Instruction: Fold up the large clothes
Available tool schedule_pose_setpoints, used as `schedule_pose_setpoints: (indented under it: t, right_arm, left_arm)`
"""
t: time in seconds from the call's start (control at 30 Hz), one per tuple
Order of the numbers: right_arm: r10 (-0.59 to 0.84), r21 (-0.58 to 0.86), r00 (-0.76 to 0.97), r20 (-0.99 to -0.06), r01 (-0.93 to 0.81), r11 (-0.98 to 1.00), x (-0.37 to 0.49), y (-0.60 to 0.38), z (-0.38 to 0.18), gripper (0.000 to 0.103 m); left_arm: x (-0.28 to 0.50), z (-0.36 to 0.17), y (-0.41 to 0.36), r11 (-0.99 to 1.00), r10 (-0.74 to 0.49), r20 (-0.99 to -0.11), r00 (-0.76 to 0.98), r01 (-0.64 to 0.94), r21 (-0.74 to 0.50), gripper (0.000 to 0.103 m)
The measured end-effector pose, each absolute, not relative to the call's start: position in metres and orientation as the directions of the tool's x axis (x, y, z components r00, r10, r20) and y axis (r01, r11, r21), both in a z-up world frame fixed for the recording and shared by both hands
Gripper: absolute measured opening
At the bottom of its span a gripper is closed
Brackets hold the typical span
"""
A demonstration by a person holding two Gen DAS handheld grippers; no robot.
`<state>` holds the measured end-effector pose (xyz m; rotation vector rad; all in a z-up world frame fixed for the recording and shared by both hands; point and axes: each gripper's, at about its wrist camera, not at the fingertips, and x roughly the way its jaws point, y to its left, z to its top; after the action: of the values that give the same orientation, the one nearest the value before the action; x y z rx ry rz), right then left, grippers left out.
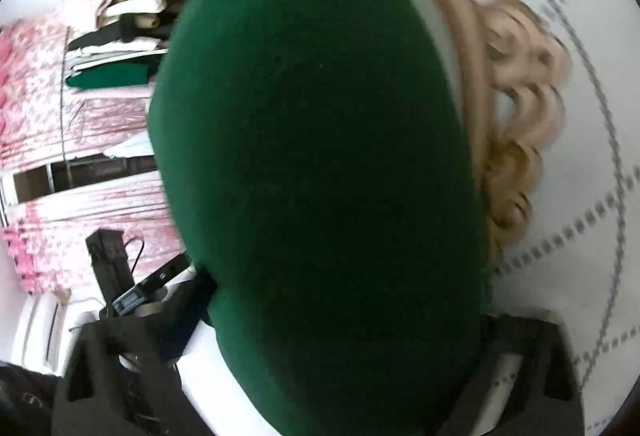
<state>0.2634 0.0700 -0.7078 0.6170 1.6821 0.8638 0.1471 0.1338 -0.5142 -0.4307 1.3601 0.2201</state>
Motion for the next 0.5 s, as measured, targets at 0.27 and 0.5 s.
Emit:
schedule_pose_setpoints:
  t: [0.27, 0.5]
  right_arm:
    - [0.798, 0.79, -0.192, -0.571, 0.135, 0.598, 0.221, -0.024, -0.669, 0.043]
    - [0.787, 0.773, -0.233, -0.571, 0.168, 0.611, 0.2, -0.06, -0.691, 0.082]
  left_arm:
    - [0.179, -0.544, 0.121, 0.897, -0.286, -0.945, 0.159, -0.304, -0.322, 0.103]
    - [0.21, -0.571, 0.118, 0.871, -0.398, -0.905, 0.153, -0.246, -0.425, 0.103]
